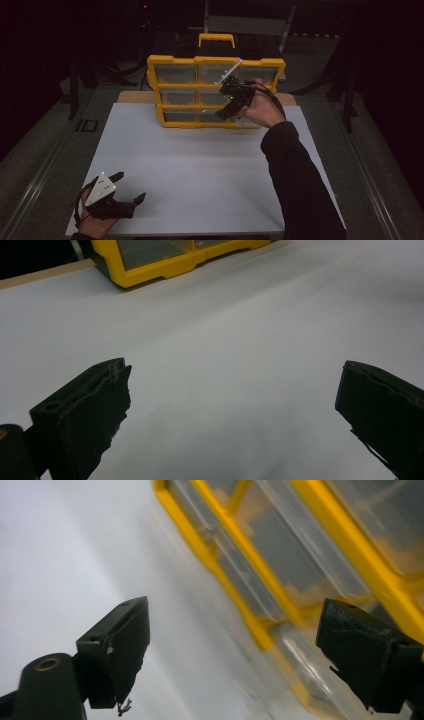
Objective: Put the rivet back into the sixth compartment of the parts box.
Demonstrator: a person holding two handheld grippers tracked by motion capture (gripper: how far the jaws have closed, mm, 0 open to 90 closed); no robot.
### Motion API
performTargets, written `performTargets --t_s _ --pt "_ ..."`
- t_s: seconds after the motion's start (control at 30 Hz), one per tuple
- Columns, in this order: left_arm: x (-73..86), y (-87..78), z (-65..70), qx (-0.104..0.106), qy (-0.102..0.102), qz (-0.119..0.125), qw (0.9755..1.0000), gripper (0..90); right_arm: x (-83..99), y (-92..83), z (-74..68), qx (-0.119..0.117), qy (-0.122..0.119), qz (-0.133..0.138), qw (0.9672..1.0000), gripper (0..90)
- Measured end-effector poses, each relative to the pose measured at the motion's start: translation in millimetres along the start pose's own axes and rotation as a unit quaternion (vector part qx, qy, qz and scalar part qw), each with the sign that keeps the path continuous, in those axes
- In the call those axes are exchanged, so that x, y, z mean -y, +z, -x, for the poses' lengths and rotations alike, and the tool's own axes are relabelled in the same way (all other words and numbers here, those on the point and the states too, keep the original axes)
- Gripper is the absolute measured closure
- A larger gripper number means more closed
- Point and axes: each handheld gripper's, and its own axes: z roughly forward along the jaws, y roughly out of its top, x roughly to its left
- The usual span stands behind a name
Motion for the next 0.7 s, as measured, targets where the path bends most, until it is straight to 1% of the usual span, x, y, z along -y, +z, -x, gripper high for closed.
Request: performTargets --t_s 0.07,0.23,0.27,0.4,0.43,0.47,0.6,0.7 --pt "0.2 0.0 0.1 0.000 -0.001 0.000 1.0000 1.7 -1.4 2.4 -4.7 -0.011 -0.006 0.005 0.9999 14.2" --pt "0.1 -0.3 0.1 -0.001 -0.001 0.001 1.0000 1.7 -4.0 10.7 -19.1 -0.027 -0.034 0.001 0.9991 14.2" --pt "0.2 0.0 0.1 -0.001 -0.002 0.001 1.0000 1.7 -4.5 12.0 -22.0 -0.030 -0.036 0.000 0.9989 14.3" --pt "0.1 0.0 0.1 -0.002 -0.002 0.001 1.0000 1.7 -3.8 17.8 -33.4 -0.034 -0.055 0.000 0.9979 14.4" --pt "0.1 0.0 0.1 -0.002 -0.002 0.001 1.0000 1.7 -3.8 17.8 -33.4 -0.034 -0.055 0.000 0.9979 14.4" --pt "0.3 0.0 -0.4 -0.003 -0.003 0.002 1.0000 1.7 -1.0 20.0 -40.8 -0.037 -0.064 0.002 0.9973 14.4" --pt "0.0 -0.2 -0.1 -0.004 -0.002 0.004 1.0000 1.7 5.0 22.0 -51.8 -0.036 -0.073 0.003 0.9966 14.3" --pt "0.0 -0.4 -0.1 -0.004 -0.002 0.003 1.0000 1.7 11.3 23.8 -58.2 -0.040 -0.073 0.011 0.9965 14.2"
